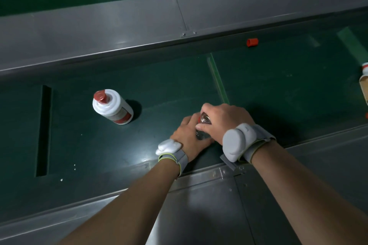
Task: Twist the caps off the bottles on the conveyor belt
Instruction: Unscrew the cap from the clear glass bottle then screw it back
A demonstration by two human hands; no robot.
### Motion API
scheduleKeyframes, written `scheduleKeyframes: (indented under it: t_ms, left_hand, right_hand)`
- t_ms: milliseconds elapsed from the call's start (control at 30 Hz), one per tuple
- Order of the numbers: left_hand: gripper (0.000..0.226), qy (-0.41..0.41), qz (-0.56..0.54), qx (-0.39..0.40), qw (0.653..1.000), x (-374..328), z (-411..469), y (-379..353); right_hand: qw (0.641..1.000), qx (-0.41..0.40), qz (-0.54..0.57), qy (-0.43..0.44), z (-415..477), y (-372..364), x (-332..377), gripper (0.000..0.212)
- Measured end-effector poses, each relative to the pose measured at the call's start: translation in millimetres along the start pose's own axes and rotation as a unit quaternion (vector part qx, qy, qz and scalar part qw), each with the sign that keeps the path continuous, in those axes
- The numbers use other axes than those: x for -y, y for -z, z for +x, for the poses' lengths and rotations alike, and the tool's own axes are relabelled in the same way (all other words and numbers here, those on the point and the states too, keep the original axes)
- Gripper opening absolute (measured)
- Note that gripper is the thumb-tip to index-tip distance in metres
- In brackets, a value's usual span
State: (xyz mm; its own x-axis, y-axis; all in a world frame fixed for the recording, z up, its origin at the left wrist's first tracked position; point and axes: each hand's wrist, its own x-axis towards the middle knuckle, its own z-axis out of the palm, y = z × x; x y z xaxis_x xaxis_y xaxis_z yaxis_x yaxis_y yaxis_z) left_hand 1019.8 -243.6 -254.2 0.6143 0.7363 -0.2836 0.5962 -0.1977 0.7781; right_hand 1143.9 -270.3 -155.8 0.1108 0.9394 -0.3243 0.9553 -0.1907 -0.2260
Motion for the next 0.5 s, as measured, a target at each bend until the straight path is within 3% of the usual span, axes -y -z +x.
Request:
scheduleKeyframes:
  t_ms: [100,267,333,500]
  left_hand:
    - [0.038,0.011,0.015,-0.027,0.999,-1.5,0.5,0.0]
    - [0.005,0.061,0.010,-0.002,0.998,-1.6,6.4,-2.8]
    - [0.019,0.085,0.044,0.019,0.995,-1.6,12.6,-3.0]
    - [0.025,0.112,0.080,0.029,0.990,-0.9,23.2,-9.7]
  right_hand:
    - [0.999,0.036,0.029,-0.019,-4.0,-9.9,3.0,0.032]
    - [0.997,0.034,0.044,-0.054,-3.5,-19.1,9.6,0.032]
    - [0.996,0.040,0.050,-0.068,-3.0,-21.8,11.6,0.032]
    - [0.989,0.041,0.105,-0.098,-6.3,-30.1,12.9,0.031]
